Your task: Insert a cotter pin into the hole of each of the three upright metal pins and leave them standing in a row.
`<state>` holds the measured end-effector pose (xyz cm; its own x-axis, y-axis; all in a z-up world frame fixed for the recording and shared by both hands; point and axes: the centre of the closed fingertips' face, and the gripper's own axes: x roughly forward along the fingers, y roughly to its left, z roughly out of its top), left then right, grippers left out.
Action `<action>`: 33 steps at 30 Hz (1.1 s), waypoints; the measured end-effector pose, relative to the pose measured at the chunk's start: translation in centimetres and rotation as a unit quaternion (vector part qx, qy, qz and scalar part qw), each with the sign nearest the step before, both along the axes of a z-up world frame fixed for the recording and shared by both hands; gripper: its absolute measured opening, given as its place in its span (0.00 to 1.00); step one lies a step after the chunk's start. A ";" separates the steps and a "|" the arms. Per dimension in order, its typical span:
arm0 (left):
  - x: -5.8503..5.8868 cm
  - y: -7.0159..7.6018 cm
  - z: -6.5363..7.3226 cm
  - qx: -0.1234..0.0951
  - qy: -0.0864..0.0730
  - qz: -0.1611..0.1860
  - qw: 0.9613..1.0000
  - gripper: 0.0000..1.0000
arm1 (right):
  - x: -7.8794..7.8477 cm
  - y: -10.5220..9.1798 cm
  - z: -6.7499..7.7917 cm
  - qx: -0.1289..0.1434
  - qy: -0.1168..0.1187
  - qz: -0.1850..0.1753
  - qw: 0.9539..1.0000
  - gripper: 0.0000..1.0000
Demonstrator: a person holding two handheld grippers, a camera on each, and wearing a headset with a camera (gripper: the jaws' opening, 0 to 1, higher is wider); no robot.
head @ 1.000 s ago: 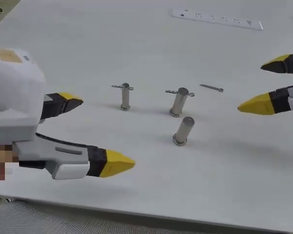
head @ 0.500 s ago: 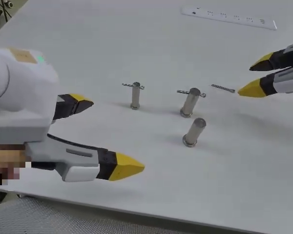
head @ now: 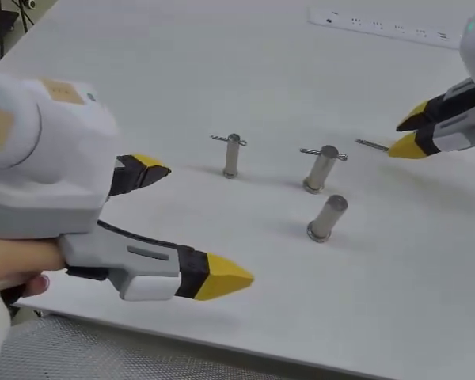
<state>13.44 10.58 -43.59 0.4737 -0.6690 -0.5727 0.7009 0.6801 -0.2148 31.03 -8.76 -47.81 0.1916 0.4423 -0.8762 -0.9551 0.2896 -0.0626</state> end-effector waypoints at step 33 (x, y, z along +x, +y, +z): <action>-0.3 -0.8 -0.2 -0.004 0.004 -0.006 1.000 0.88 | -0.8 1.0 -1.1 -0.025 0.004 0.015 1.000 0.00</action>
<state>13.15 9.80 -43.75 0.4605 -0.6799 -0.5707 0.7073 0.6695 -0.2269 30.21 -7.78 -48.90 0.1722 0.4027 -0.8990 -0.9639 0.2572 -0.0694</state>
